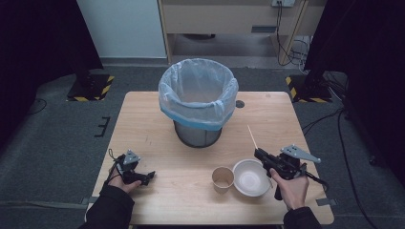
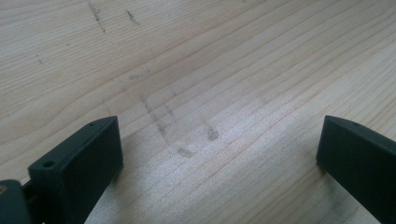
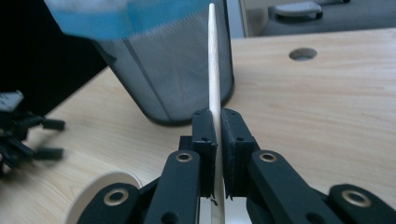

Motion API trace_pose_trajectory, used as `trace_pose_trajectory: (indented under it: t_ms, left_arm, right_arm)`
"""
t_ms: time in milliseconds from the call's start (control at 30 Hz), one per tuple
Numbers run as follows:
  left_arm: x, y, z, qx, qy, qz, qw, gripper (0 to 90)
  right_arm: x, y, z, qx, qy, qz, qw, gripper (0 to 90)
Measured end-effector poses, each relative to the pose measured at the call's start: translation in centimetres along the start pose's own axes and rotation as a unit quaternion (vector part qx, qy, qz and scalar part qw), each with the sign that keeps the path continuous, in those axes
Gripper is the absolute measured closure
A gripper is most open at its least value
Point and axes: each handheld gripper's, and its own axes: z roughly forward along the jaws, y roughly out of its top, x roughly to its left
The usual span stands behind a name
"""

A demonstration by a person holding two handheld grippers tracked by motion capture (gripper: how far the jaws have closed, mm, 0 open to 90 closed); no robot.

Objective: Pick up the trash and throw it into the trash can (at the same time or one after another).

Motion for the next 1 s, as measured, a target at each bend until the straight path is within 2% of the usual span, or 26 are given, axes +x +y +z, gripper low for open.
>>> trace_pose_trajectory:
  t_ms: [267, 300, 400, 467, 1000]
  left_arm:
    - [0.0, 0.0, 0.0, 0.000, 0.000, 0.000, 1.0000, 0.0]
    - [0.0, 0.0, 0.0, 0.000, 0.000, 0.000, 1.0000, 0.0]
    - [0.0, 0.0, 0.0, 0.000, 0.000, 0.000, 1.0000, 0.0]
    - [0.0, 0.0, 0.0, 0.000, 0.000, 0.000, 1.0000, 0.0]
    - [0.0, 0.0, 0.0, 0.000, 0.000, 0.000, 1.0000, 0.0]
  right_arm:
    - [0.2, 1.6, -0.7, -0.034, 0.009, -0.001, 0.9994, 85.5]
    - [0.3, 2.3, -1.0, -0.047, 0.009, -0.003, 0.9989, 85.5]
    - [0.3, 3.0, -1.3, -0.059, 0.012, -0.003, 0.9982, 85.5]
    - [0.4, 4.2, -1.6, -0.075, 0.013, -0.004, 0.9971, 85.6]
    - [1.6, 9.7, -2.5, -0.143, 0.024, -0.013, 0.9894, 85.6]
